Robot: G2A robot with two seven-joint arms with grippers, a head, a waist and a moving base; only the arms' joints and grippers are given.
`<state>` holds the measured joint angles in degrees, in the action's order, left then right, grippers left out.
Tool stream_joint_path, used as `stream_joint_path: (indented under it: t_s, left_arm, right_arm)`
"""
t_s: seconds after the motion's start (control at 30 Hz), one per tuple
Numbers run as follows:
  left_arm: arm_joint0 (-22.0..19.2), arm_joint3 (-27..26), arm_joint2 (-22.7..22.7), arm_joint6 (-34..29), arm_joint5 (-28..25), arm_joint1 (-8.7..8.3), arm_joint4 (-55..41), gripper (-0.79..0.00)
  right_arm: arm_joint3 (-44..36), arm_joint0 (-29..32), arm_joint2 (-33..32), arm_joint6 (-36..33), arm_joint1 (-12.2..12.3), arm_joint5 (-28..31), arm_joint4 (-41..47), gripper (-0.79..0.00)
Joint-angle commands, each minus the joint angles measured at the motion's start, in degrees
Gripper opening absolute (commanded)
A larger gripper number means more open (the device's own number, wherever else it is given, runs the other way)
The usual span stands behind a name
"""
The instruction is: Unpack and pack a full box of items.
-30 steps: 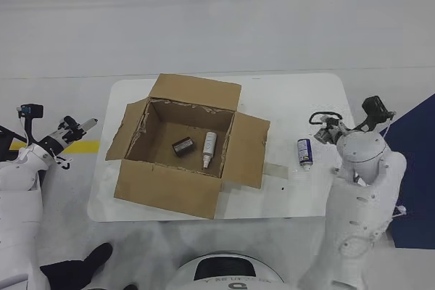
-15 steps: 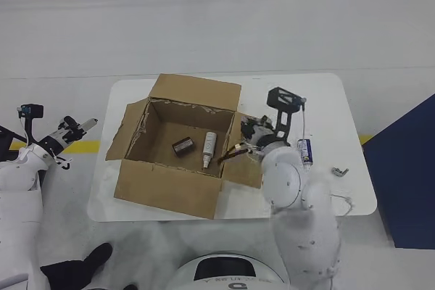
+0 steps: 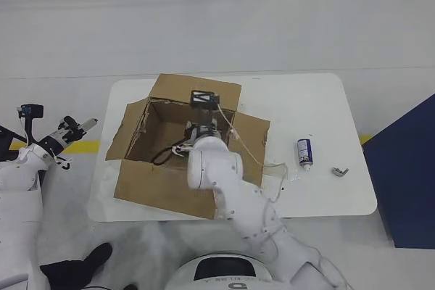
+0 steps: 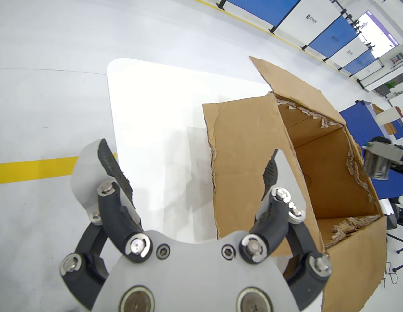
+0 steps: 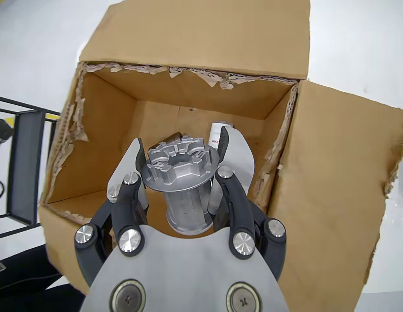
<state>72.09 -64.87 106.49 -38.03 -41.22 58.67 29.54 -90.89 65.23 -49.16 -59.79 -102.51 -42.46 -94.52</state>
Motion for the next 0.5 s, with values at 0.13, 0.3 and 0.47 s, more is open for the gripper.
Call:
stream_joint_path:
  t_s: [0.13, 0.3, 0.47]
  left_arm:
    - [0.0, 0.0, 0.0, 0.0, 0.0, 0.00, 0.0, 0.000]
    - [0.0, 0.0, 0.0, 0.0, 0.0, 0.00, 0.0, 0.000]
    - [0.0, 0.0, 0.0, 0.0, 0.0, 0.00, 0.0, 0.000]
  right_arm:
    - [9.1, -2.7, 2.2, -0.4, -1.6, -1.3, 0.8, -0.514]
    - [11.0, -3.7, 1.8, -1.0, -2.3, -0.8, 1.3, -0.142]
    - [6.3, -2.0, -0.5, -1.5, -2.1, 0.3, 0.8, 0.000]
